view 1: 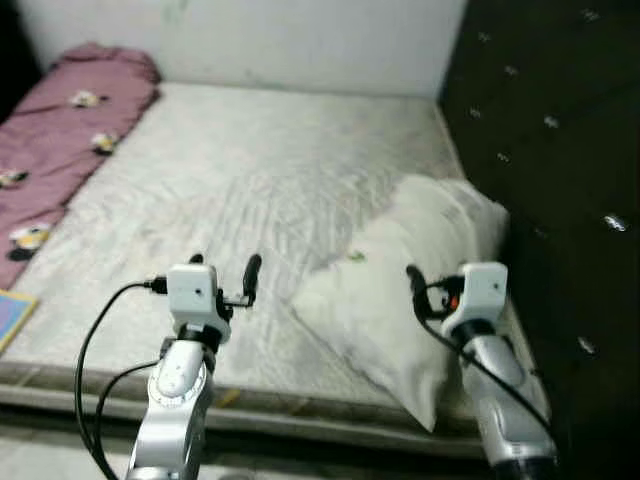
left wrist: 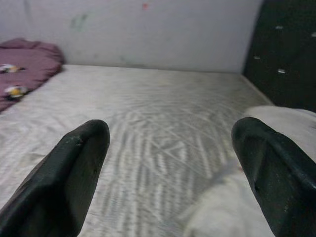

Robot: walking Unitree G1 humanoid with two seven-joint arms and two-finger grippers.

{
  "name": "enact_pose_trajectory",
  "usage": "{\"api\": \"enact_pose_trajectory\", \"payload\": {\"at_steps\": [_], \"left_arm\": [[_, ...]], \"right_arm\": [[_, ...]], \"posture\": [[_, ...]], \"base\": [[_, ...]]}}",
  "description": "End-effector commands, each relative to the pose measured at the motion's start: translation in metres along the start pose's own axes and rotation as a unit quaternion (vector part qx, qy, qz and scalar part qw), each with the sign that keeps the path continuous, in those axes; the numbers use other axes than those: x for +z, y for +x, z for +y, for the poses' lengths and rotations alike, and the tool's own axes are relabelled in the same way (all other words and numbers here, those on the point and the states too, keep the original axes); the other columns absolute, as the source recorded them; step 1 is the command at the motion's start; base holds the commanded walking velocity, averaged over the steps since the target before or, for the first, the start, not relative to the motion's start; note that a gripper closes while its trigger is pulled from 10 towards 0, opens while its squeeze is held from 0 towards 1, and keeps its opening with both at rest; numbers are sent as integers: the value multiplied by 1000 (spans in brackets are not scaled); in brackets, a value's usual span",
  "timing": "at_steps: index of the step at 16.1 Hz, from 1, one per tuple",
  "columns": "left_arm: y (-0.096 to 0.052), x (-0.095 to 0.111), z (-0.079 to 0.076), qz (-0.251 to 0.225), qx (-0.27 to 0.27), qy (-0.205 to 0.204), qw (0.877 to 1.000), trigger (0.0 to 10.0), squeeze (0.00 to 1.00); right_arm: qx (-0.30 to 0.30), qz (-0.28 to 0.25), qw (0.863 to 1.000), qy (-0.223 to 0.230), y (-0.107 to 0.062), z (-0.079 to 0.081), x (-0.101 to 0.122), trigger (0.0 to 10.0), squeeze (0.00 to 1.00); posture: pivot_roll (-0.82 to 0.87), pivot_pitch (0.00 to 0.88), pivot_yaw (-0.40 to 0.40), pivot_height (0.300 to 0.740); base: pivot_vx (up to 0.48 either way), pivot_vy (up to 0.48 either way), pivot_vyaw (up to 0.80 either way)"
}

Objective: Clean up the room

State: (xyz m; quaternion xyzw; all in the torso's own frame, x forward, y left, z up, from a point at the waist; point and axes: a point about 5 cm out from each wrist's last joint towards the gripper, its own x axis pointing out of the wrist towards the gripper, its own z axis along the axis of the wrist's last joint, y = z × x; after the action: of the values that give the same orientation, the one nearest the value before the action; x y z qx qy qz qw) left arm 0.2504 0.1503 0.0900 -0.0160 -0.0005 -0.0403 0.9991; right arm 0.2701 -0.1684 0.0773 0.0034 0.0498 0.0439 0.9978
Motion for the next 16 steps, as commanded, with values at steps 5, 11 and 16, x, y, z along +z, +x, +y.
{"api": "enact_pose_trajectory", "payload": {"at_steps": [5,11,16], "left_arm": [[-3,-6,12,21,32,9,999,10000,0],[0,-7,11,29,24,18,999,10000,0],[3,-5,11,24,14,27,999,10000,0]], "right_arm": [[-12,-12,1000,-5,6,7,3,10000,0],[-11,-13,1000,-13,8,5,4,10000,0],[-12,-11,1000,-14,9,4,4,10000,0]], "posture": [[-35,0,-12,740],[-33,0,-13,740],[-33,0,-9,740]], "base": [[0,0,0],[0,0,0],[0,-118,0]]}}
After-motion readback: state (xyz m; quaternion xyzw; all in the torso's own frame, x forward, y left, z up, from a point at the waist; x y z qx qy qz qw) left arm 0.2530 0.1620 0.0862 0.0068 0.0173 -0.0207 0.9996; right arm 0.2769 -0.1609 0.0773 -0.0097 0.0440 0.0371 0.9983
